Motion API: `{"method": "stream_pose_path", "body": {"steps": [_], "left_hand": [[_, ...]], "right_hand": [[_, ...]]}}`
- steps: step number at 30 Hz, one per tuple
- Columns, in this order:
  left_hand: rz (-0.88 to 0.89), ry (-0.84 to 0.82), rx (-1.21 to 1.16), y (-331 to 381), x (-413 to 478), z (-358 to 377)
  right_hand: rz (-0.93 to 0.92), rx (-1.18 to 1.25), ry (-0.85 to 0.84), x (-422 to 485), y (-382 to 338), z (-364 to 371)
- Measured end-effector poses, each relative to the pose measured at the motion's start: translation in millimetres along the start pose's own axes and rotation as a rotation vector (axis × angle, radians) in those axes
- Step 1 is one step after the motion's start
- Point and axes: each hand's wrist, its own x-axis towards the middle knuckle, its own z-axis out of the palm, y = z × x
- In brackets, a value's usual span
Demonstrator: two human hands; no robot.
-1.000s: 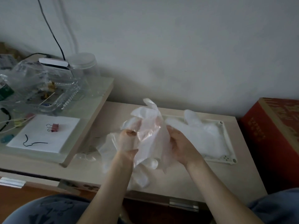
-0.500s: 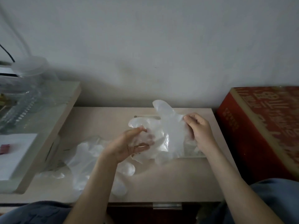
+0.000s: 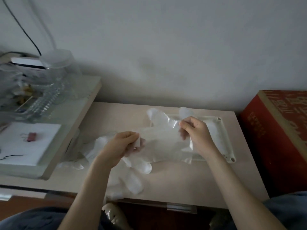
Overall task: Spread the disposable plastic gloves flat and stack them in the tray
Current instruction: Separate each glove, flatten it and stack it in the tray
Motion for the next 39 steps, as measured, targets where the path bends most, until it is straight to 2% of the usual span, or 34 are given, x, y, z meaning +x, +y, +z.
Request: {"method": "stream_pose_path", "body": {"steps": [3, 6, 10, 12, 20, 26, 29, 32, 35, 36, 37, 39], "left_hand": [[-0.044, 0.087, -0.119, -3.2, -12.2, -23.8], [-0.032, 0.114, -0.126, -7.1, -21.5, -46.3], [0.007, 0.386, -0.165, -16.3, -28.0, -67.7], [0.013, 0.45, -0.23, -16.7, -29.3, -72.4], [0.041, 0.546, -0.268, -16.2, -28.1, -72.8], [0.075, 0.543, -0.463, -17.0, -24.9, -69.7], [0.053, 0.608, -0.303, -22.3, -21.6, -74.7], [-0.029, 0.673, -0.016, -35.5, -17.6, -84.9], [-0.109, 0.765, 0.788, -39.6, -18.6, -80.8], [-0.038, 0.817, 0.938, -36.1, -18.7, -72.4], [0.079, 0.852, 0.98, -30.5, -17.0, -61.9], [0.388, 0.839, 0.905, -14.9, -10.6, -35.6]], "right_hand": [[0.013, 0.021, -0.066, -0.4, -1.8, 32.2], [0.015, 0.014, -0.125, -2.4, -2.0, 57.2], [-0.008, -0.049, -0.188, -5.3, -2.6, 81.5], [-0.031, -0.098, -0.188, -5.1, -2.2, 89.3], [-0.056, -0.189, -0.042, 0.0, 4.0, 98.1], [-0.034, -0.254, 0.032, 2.3, 11.3, 94.5], [-0.02, -0.278, 0.089, 6.6, 16.8, 87.3], [0.018, -0.117, 0.123, 6.9, 11.7, 75.8], [0.052, 0.024, 0.032, 2.5, 1.0, 61.1], [0.045, 0.022, 0.015, 1.5, -1.3, 54.3], [0.032, 0.022, 0.006, 0.7, -2.8, 47.8], [0.005, 0.035, 0.013, 0.2, -5.7, 33.9]]}}
